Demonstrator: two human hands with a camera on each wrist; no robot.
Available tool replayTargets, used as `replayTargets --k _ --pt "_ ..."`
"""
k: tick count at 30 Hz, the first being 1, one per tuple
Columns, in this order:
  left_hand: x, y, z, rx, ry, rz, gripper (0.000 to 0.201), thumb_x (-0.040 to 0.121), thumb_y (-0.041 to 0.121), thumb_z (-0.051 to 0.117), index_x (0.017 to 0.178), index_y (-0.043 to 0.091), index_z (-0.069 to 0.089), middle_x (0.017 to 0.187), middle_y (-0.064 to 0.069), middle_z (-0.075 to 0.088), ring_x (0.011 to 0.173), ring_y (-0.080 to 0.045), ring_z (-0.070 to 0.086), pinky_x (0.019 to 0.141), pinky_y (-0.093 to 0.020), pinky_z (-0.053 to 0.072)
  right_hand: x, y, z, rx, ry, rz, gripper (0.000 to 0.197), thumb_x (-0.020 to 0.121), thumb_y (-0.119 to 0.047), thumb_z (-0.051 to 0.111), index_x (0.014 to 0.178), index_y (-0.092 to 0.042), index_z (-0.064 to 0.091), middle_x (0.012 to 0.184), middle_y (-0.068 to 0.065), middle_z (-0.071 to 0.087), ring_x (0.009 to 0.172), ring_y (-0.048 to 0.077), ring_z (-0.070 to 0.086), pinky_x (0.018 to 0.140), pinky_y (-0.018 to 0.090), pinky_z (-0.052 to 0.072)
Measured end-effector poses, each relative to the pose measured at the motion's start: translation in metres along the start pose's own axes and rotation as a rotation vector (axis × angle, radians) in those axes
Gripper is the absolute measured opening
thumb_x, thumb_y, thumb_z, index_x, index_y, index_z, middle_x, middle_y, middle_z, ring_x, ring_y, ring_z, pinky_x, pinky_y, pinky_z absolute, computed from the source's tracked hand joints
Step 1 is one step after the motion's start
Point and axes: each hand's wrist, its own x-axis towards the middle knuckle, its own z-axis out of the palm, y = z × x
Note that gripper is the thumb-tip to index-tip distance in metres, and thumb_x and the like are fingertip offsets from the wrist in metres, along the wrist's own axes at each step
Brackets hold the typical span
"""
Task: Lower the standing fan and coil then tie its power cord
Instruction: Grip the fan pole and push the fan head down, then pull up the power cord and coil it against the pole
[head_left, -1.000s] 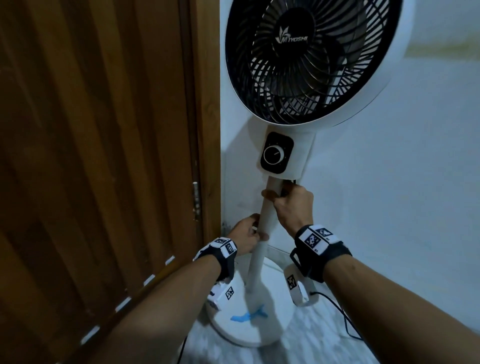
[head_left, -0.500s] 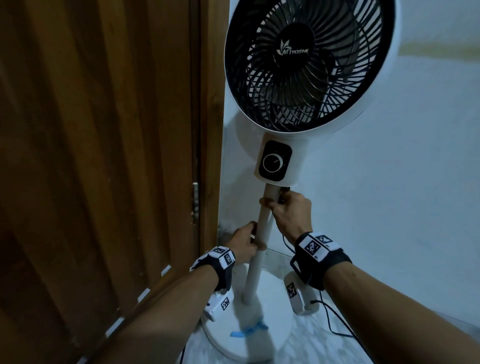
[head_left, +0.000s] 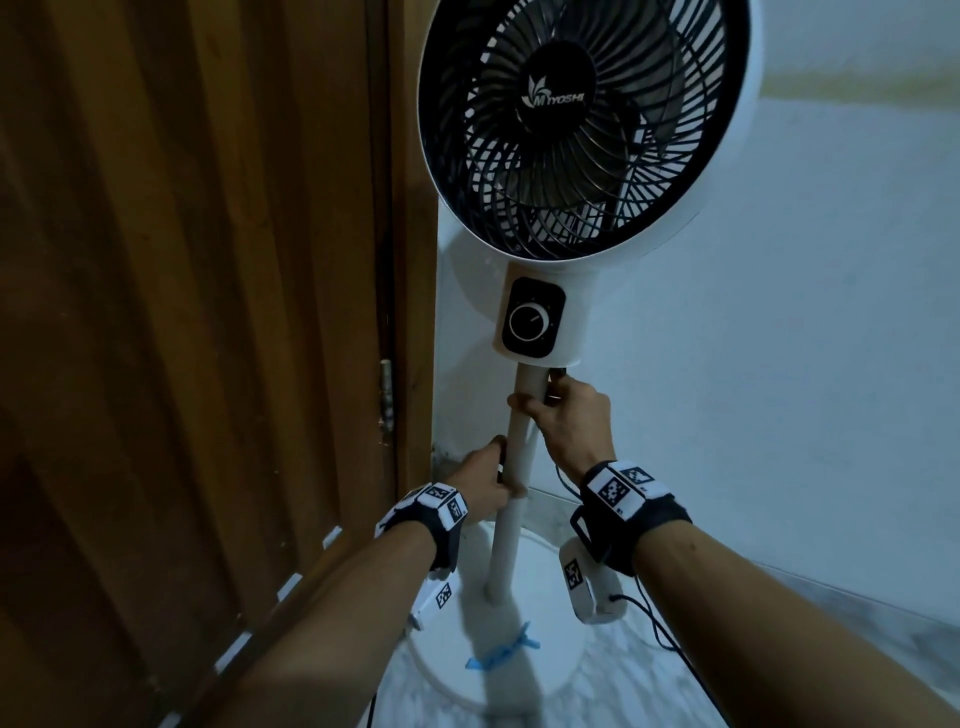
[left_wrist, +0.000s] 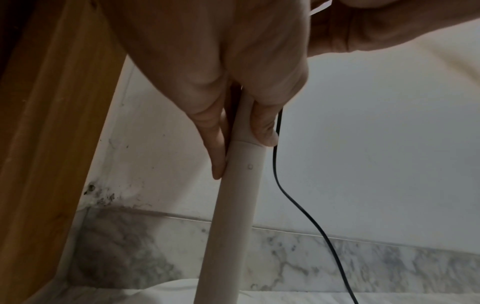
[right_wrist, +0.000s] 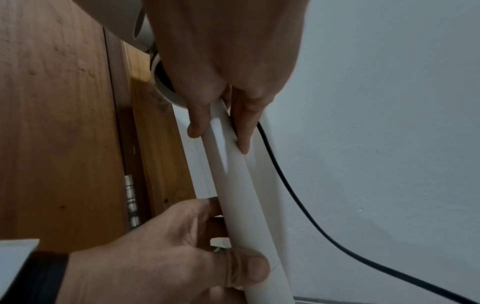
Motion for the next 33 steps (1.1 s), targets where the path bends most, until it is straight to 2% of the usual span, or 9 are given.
replayTargets --k 3,11,14,18,21,24,26,30,33 --pt "-0.001 0.002 0.0 0.029 -0.009 -0.015 0.05 0.084 0.016 0.07 0.128 0.021 0.045 0.126 -0.01 0.061 0.112 -0.03 0.063 0.101 -0.051 0.05 -0.004 -0.002 -0.003 0.003 -0.004 -0.012 0.034 0.079 -0.026 0.078 0.105 -0.004 0.071 0.096 0.009 0.077 0.085 0.023 0.072 0.055 -0.001 0.041" --pt "-0.007 0.007 0.002 0.019 0.035 -0.06 0.045 0.085 0.009 0.069 0.125 0.016 0.049 0.128 -0.014 0.061 0.11 -0.032 0.063 0.103 -0.051 0.049 -0.008 -0.01 -0.012 -0.056 -0.079 -0.019 0.032 0.088 -0.018 0.069 0.119 -0.009 0.066 0.11 0.011 0.075 0.094 0.027 0.071 0.054 0.0 0.04" --pt "-0.011 0.014 0.003 0.138 0.076 -0.08 0.044 0.086 0.015 0.069 0.126 0.012 0.051 0.127 -0.014 0.064 0.112 -0.034 0.062 0.099 -0.041 0.05 -0.008 -0.013 -0.018 -0.095 -0.106 -0.026 0.032 0.09 -0.022 0.067 0.12 -0.01 0.067 0.109 0.008 0.077 0.096 0.026 0.07 0.065 0.018 0.044" --pt "-0.017 0.026 0.0 0.356 0.086 -0.178 0.045 0.086 0.034 0.069 0.12 0.006 0.057 0.123 -0.016 0.064 0.11 -0.035 0.063 0.093 -0.041 0.052 -0.007 -0.01 -0.026 -0.071 -0.105 0.005 0.04 0.09 -0.025 0.069 0.127 -0.009 0.067 0.116 0.009 0.075 0.108 0.021 0.069 0.091 0.024 0.052" --pt "-0.021 0.037 -0.005 0.453 0.053 -0.215 0.048 0.086 0.04 0.067 0.114 0.002 0.061 0.115 -0.016 0.067 0.105 -0.033 0.065 0.085 -0.037 0.053 -0.008 -0.004 -0.039 -0.096 -0.032 -0.013 0.03 0.091 -0.018 0.065 0.119 -0.008 0.072 0.112 0.007 0.076 0.106 0.017 0.07 0.09 0.017 0.047" --pt "-0.024 0.051 -0.01 0.374 0.056 -0.17 0.038 0.087 0.039 0.065 0.101 0.004 0.067 0.097 -0.013 0.071 0.092 -0.03 0.069 0.073 -0.033 0.051 -0.009 0.014 -0.05 -0.144 0.014 -0.006 0.029 0.091 -0.011 0.057 0.113 -0.014 0.075 0.11 0.004 0.077 0.103 0.017 0.071 0.094 0.025 0.051" --pt "-0.027 0.06 -0.012 0.247 0.102 -0.122 0.03 0.089 0.033 0.066 0.098 0.005 0.07 0.095 -0.012 0.073 0.088 -0.028 0.07 0.073 -0.033 0.054 -0.007 0.028 -0.054 -0.161 -0.024 0.049 0.038 0.092 -0.006 0.051 0.123 -0.016 0.069 0.12 0.004 0.073 0.11 0.019 0.068 0.099 0.029 0.049" --pt "-0.028 0.071 -0.01 0.005 0.173 -0.03 0.019 0.091 0.016 0.061 0.102 0.006 0.072 0.099 -0.016 0.074 0.089 -0.024 0.072 0.077 -0.031 0.059 -0.007 0.047 -0.047 -0.03 -0.294 0.09 0.068 0.085 0.004 0.045 0.147 -0.023 0.045 0.145 -0.002 0.053 0.135 0.016 0.047 0.104 0.022 0.034" --pt "-0.026 0.074 -0.002 -0.118 0.177 -0.032 0.029 0.091 0.015 0.059 0.118 0.009 0.067 0.109 -0.014 0.072 0.098 -0.024 0.071 0.088 -0.035 0.059 -0.012 0.053 -0.037 0.156 -0.342 0.114 0.061 0.081 0.006 0.048 0.135 -0.021 0.058 0.125 -0.002 0.07 0.106 0.011 0.063 0.083 0.017 0.047"
